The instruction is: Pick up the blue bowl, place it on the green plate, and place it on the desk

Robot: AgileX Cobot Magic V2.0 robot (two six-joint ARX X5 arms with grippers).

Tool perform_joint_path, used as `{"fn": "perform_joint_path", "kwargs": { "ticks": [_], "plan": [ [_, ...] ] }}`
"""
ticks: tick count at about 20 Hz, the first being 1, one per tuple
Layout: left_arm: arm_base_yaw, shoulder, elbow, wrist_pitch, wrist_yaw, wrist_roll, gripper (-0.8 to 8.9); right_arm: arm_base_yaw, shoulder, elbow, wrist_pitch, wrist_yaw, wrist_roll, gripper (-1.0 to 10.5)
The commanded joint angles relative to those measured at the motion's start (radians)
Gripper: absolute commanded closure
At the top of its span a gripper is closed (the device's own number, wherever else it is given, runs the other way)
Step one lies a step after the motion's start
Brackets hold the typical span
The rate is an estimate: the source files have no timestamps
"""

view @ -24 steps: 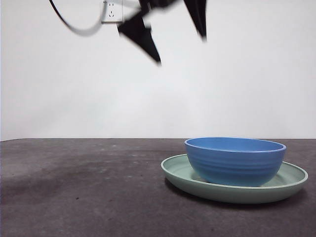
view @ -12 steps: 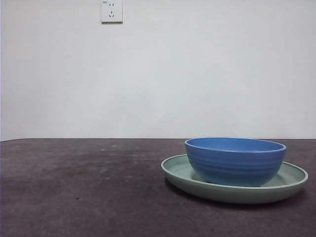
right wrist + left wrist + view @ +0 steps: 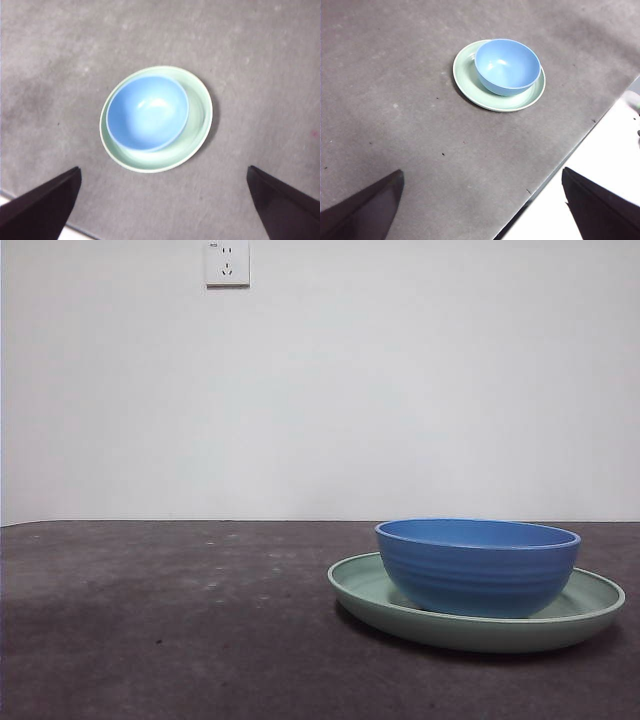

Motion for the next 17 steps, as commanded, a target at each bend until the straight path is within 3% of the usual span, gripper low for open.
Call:
{"fn": "perform_joint_path", "kwargs": {
  "ticks": [1,7,12,17],
  "plan": [
    [-0.006,-0.019,-0.018,0.019,-0.001,-0.007,3.1,0.004,0.006,0.021,-0.013,0.001,0.014,3.1],
    [-0.006,-0.02,-0.017,0.034,-0.001,-0.006,3.1,0.004,0.132,0.021,-0.13,0.059,0.029,3.6],
    [-0.006,-0.02,-0.017,0.04,-0.001,-0.006,3.1,0.004,0.325,0.021,-0.098,0.14,0.032,3.6],
    [-0.006,-0.02,-0.017,0.037,-0.001,-0.006,3.13,0.004,0.563,0.021,-0.024,0.143,0.031,3.6]
  ]
}}
